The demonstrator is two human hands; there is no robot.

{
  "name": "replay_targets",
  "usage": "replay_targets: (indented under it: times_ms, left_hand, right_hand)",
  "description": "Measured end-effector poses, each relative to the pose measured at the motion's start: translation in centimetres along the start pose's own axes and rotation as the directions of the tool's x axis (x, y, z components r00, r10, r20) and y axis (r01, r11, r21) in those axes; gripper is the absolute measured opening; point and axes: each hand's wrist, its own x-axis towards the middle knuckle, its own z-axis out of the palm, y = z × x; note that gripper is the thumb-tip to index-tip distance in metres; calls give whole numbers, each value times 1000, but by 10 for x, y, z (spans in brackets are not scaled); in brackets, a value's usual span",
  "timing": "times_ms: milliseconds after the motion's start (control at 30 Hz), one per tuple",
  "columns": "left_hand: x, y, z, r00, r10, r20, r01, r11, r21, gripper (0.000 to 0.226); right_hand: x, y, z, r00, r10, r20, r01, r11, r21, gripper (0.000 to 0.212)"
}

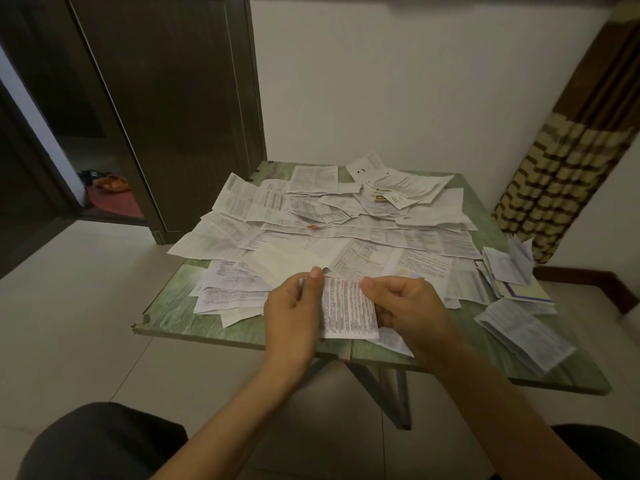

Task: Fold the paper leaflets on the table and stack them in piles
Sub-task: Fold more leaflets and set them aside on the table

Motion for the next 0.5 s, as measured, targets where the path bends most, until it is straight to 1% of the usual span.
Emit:
replay_targets:
  times_ms: [67,133,233,300,367,433,500]
  left_hand:
    - [0,2,6,993,109,41,-112,991,73,45]
    - [1,3,11,976,177,124,-192,975,114,39]
    - [0,7,25,942,192,275,-239,960,147,36]
    - [-1,9,36,925,153,348,-218,964,155,36]
    - [-4,12,49,914,98,394,-164,977,137,32]
    - [-5,13,61,922,31,387,-79,991,108,23]
    - [-9,15,74,926,-11,377,-22,996,84,20]
  right_hand:
    - [-7,0,-10,1000,-7,12,7,1000,1,16]
    - [-13,-1,-21,999,-38,9,38,997,-62,12]
    - [-25,0,-44,994,-76,-76,64,987,-148,5]
    - [-32,2,-60,979,-113,-169,75,974,-215,4]
    - [-39,2,-80,941,-152,-301,80,968,-240,3]
    - [-45,1,-103,873,-181,-454,89,972,-218,3]
    - [-49,3,-131,770,-225,-597,85,964,-253,5]
